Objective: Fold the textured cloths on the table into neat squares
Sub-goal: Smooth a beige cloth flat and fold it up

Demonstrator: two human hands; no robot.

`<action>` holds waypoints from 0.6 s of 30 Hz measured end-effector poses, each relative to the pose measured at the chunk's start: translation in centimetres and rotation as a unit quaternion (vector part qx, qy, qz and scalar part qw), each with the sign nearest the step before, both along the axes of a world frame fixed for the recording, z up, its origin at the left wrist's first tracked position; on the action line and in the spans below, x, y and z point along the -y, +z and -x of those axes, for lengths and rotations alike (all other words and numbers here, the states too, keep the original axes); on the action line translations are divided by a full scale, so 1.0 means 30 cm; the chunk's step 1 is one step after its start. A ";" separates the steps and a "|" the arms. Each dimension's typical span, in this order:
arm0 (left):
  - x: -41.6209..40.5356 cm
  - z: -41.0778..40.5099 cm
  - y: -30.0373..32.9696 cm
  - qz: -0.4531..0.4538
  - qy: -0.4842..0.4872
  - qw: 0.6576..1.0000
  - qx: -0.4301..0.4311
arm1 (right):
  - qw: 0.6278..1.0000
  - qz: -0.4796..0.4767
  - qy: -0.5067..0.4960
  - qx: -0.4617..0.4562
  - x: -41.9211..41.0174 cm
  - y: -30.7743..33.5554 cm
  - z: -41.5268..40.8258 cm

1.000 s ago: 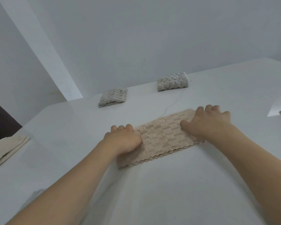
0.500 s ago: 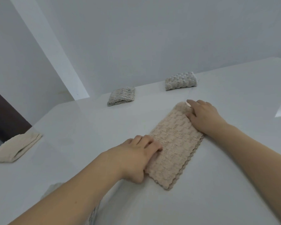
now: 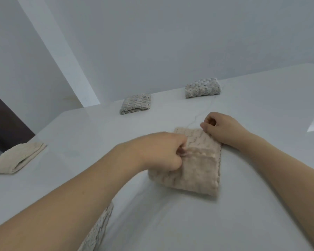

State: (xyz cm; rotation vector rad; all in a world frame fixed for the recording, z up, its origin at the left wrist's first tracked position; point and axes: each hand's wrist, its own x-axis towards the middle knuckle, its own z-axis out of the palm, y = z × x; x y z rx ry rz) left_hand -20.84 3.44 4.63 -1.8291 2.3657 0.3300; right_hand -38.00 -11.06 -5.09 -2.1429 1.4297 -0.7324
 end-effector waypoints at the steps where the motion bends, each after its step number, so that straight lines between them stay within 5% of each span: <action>1: 0.032 0.001 0.010 0.030 0.009 0.999 -0.011 | 0.998 -0.016 -0.002 0.063 0.006 -0.001 0.008; 4: 0.129 -0.008 -0.011 0.083 0.011 0.996 -0.009 | 0.967 -0.085 -0.019 0.239 0.009 0.010 0.030; 7: 0.220 -0.017 -0.068 0.094 0.024 0.994 -0.044 | 0.944 -0.153 -0.005 0.292 -0.003 0.024 0.049; 11: 0.309 -0.020 -0.134 0.074 0.095 0.966 -0.230 | 0.965 -0.154 0.056 0.205 -0.001 0.022 0.049; 15: 0.359 -0.026 -0.238 0.082 0.115 0.957 -0.255 | 0.994 -0.064 0.081 0.017 0.013 0.021 0.045; 18: 0.364 -0.040 -0.283 0.121 0.152 0.936 -0.292 | 0.995 -0.025 0.091 -0.037 0.025 0.011 0.042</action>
